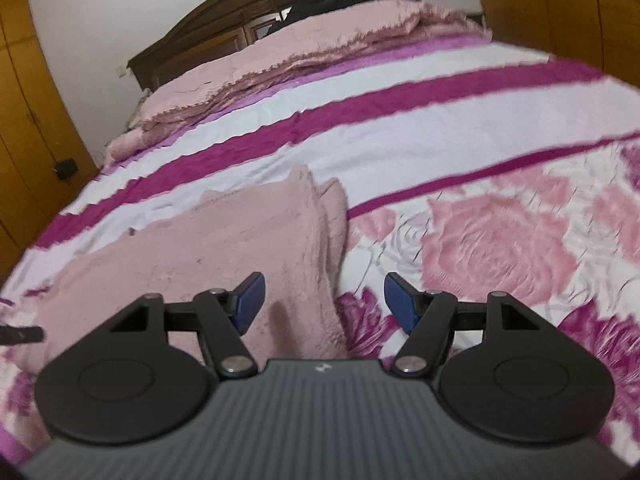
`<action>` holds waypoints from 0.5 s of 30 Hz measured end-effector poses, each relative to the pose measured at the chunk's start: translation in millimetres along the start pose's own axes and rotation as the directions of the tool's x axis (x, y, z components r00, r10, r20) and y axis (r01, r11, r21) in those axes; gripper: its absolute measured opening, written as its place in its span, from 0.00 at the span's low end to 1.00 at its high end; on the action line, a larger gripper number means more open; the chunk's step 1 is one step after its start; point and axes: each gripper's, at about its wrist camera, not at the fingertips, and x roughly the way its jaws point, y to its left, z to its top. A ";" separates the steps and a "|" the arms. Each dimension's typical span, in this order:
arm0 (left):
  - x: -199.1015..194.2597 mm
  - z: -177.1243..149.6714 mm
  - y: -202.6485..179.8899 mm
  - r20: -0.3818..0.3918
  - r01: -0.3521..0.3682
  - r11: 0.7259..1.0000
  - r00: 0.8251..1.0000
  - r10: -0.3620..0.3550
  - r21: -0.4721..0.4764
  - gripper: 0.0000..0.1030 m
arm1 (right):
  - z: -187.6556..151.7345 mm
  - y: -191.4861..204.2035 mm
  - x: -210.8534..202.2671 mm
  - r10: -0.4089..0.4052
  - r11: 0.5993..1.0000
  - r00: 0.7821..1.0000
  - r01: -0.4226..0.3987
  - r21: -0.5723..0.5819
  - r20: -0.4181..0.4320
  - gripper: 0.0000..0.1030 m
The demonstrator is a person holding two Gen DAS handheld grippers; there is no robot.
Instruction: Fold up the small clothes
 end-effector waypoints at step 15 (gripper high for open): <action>8.5 -7.1 -0.9 -0.029 -0.005 1.000 1.000 0.005 0.002 0.74 | 0.4 -8.7 13.1 0.025 0.997 0.999 -0.023 0.073 -0.035 0.66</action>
